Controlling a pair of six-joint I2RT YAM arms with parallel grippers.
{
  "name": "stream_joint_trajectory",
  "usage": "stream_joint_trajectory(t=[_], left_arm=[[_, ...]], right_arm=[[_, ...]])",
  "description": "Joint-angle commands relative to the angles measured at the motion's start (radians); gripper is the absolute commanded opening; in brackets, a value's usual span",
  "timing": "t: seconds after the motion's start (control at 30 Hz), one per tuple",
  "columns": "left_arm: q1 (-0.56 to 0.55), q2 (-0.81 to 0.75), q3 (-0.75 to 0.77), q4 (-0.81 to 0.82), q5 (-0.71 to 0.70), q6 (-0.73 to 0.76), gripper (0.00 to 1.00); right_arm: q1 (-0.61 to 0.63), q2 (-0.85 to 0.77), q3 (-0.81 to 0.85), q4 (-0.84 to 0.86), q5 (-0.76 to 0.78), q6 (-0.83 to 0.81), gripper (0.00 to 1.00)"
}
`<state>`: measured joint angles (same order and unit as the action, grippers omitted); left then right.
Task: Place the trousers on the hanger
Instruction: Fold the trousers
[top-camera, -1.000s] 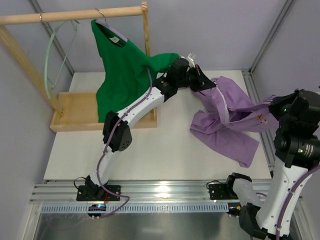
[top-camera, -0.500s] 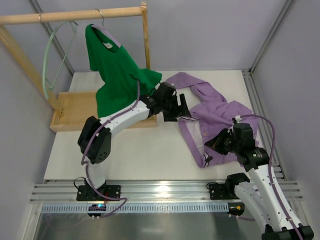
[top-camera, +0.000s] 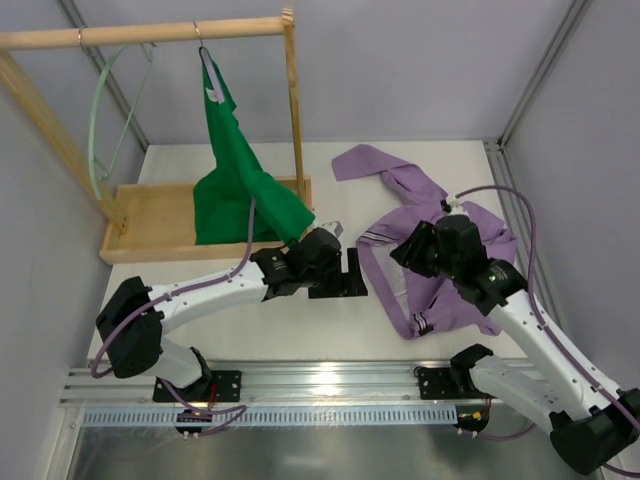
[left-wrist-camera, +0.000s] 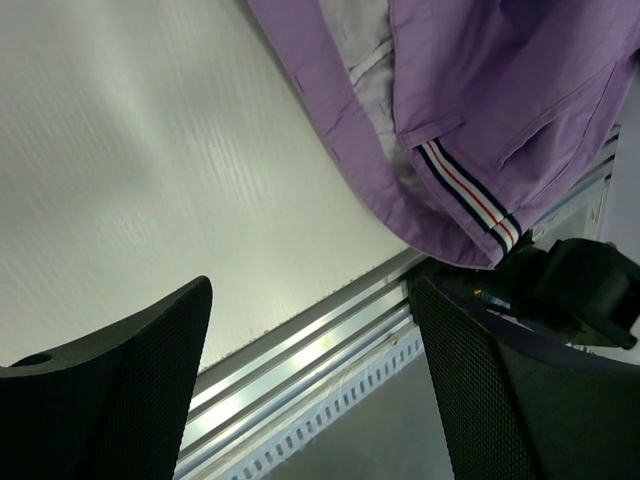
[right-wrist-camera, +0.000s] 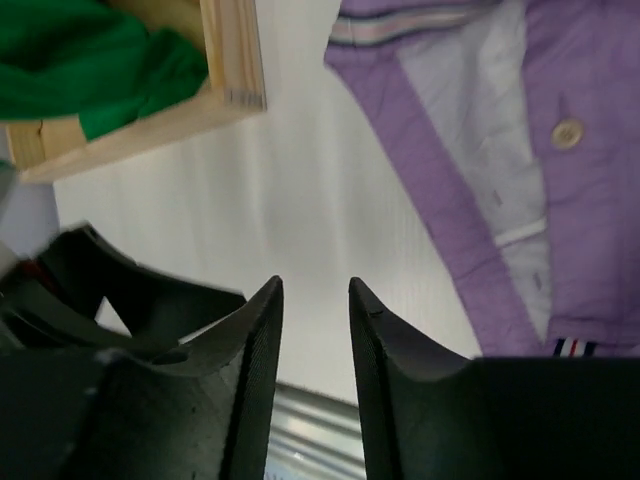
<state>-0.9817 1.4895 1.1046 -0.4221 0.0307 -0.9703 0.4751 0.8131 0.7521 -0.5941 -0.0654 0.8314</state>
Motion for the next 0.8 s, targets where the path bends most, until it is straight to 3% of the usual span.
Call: stream_joint_trajectory(t=[0.0,0.1,0.17,0.6,0.77], left_arm=[[-0.014,-0.046,-0.074,0.175,0.018,-0.021,0.82],[-0.026,-0.055,-0.097,0.177,0.006,-0.028,0.81],[-0.028,-0.055,-0.117,0.177,0.003,-0.039,0.8],[-0.028,-0.069,-0.146,0.158,0.026,0.01,0.79],[-0.026,-0.107,-0.164,0.125,-0.022,0.039,0.79]], right_arm=[[-0.03,0.101,0.186,-0.058,0.28,-0.23,0.41],[-0.061,0.243,0.239,0.033,0.213,-0.403,0.43],[-0.061,0.358,0.286,0.001,0.229,-0.48,0.43],[-0.044,0.655,0.208,0.073,0.364,-0.571,0.47],[-0.044,0.732,0.201,0.122,0.332,-0.586,0.47]])
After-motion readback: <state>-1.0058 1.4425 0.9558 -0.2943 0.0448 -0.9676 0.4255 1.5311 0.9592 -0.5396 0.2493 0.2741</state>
